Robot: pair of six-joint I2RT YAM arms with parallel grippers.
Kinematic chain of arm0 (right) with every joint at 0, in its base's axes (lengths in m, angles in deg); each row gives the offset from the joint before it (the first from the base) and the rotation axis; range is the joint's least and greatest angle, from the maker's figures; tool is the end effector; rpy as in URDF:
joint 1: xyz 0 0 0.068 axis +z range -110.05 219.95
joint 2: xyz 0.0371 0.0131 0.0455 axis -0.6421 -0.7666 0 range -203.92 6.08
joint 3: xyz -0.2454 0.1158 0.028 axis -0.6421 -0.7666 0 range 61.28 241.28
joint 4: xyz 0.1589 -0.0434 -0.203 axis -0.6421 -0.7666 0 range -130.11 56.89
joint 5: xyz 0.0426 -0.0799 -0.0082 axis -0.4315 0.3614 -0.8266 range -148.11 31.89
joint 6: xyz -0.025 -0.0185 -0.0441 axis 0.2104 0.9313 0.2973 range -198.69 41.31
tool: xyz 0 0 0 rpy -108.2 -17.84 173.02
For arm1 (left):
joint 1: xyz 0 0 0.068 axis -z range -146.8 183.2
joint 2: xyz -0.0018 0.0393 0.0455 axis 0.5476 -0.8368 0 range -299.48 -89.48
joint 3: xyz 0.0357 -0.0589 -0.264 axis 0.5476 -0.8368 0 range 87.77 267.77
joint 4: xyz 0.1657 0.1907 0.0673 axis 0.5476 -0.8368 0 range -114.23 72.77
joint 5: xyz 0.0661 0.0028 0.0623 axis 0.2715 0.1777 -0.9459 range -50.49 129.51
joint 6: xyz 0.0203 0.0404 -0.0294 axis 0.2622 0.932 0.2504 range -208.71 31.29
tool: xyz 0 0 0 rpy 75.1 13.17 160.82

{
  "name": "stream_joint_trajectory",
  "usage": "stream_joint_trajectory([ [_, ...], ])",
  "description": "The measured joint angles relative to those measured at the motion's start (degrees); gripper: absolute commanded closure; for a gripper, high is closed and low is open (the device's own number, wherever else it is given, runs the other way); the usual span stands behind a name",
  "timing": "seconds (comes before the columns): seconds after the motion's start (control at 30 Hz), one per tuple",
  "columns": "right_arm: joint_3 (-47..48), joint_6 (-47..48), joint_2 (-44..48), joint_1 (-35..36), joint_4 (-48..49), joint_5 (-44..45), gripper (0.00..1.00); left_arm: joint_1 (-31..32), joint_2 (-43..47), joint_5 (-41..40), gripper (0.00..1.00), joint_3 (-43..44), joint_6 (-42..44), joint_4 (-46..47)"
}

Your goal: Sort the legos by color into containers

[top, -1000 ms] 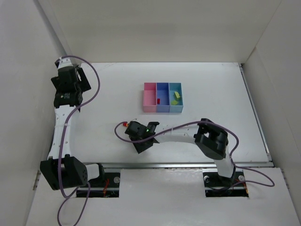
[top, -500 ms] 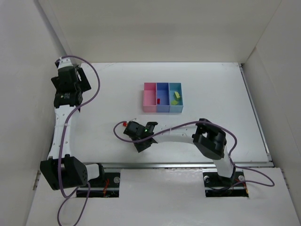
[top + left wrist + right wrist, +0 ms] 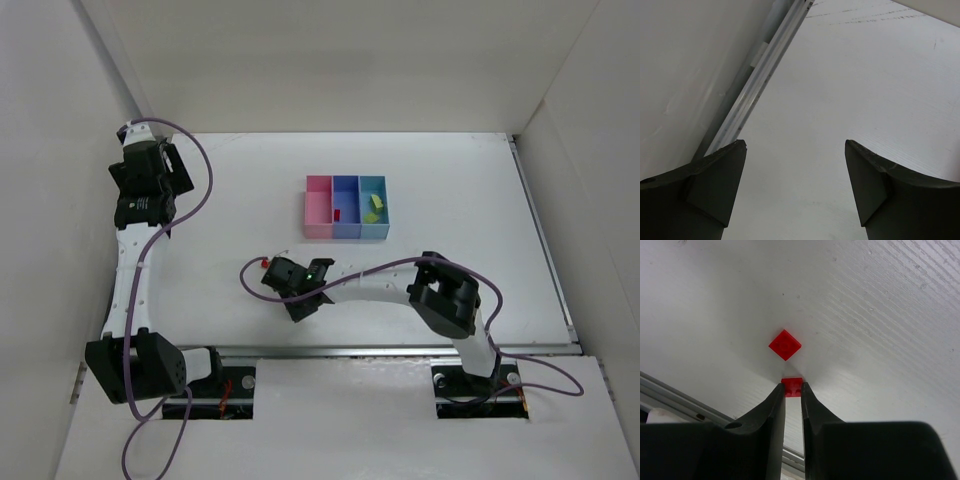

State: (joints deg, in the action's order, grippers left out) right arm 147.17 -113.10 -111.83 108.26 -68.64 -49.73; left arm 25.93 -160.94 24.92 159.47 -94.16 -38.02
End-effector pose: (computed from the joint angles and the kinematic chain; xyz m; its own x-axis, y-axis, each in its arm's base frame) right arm 0.1619 0.3928 0.1667 -0.7897 -0.4726 -0.3911 -0.5483 0.8297 0.1048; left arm 0.2789 0.0447 0.3868 -0.3128 -0.1327 -0.9405 -0.3880 0.9217 -0.0010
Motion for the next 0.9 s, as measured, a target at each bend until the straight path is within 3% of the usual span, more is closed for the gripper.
stream_joint_trajectory([
  [0.9, -0.07, 3.58, 1.14, 0.11, -1.38, 2.78, 1.00, 0.00, 0.00, 0.02, 0.22, 0.00, 0.02, 0.00],
])
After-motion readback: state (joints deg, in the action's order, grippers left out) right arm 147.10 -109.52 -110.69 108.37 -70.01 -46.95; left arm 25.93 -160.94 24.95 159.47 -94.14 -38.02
